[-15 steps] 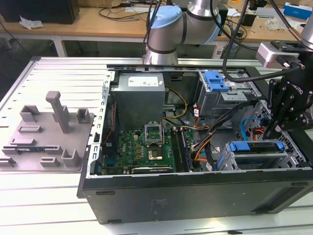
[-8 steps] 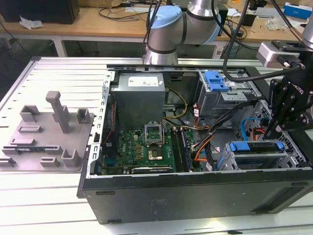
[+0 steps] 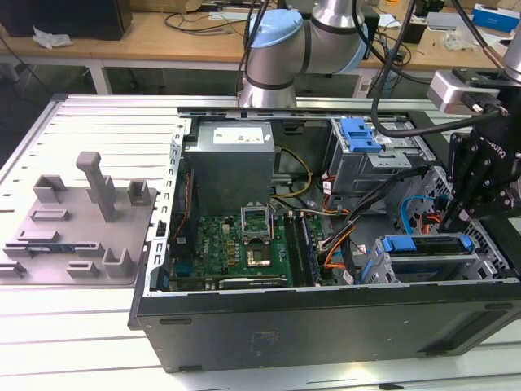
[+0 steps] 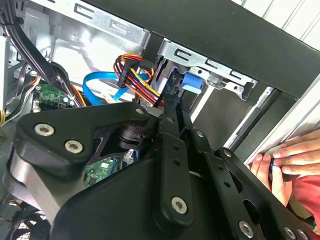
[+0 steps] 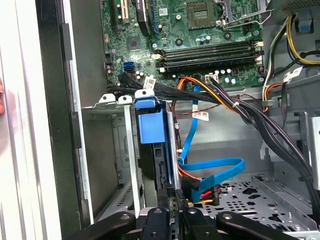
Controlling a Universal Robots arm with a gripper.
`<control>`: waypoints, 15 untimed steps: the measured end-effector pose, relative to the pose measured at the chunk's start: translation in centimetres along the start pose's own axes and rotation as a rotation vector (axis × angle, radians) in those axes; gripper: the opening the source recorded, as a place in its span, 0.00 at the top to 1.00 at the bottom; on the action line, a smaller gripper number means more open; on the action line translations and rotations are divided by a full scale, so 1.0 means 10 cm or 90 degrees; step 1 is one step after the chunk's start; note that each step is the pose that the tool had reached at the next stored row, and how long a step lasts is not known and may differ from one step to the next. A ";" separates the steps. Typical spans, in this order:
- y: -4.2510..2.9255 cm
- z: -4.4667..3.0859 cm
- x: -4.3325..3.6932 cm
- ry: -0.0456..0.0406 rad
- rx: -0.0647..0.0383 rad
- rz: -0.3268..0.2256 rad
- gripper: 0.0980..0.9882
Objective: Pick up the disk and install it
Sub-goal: 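Insert the first disk wire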
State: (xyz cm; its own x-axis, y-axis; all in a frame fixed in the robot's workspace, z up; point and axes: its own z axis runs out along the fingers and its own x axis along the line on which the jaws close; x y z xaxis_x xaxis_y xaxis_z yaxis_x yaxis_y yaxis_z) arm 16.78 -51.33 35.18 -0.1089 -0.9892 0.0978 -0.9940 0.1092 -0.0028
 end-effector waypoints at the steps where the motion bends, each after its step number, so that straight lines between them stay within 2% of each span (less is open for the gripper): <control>1: 0.004 0.001 0.002 0.0000 0.000 0.000 0.92; 9: 0.008 0.006 0.011 -0.0011 0.000 0.000 0.92; 10: 0.007 0.006 0.022 -0.0061 -0.001 0.000 0.92; 11: 0.005 0.008 0.040 -0.0155 -0.002 0.000 0.92; 12: 0.004 0.009 0.051 -0.0208 -0.002 0.000 0.92; 13: 0.002 0.010 0.062 -0.0248 -0.003 0.000 0.92; 15: 0.001 0.011 0.071 -0.0268 -0.003 0.000 0.92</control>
State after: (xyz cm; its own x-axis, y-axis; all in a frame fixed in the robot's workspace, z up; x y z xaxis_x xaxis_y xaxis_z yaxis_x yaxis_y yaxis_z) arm 16.69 -52.04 35.14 -0.1088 -0.9925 0.0557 -0.9940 0.1091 0.0019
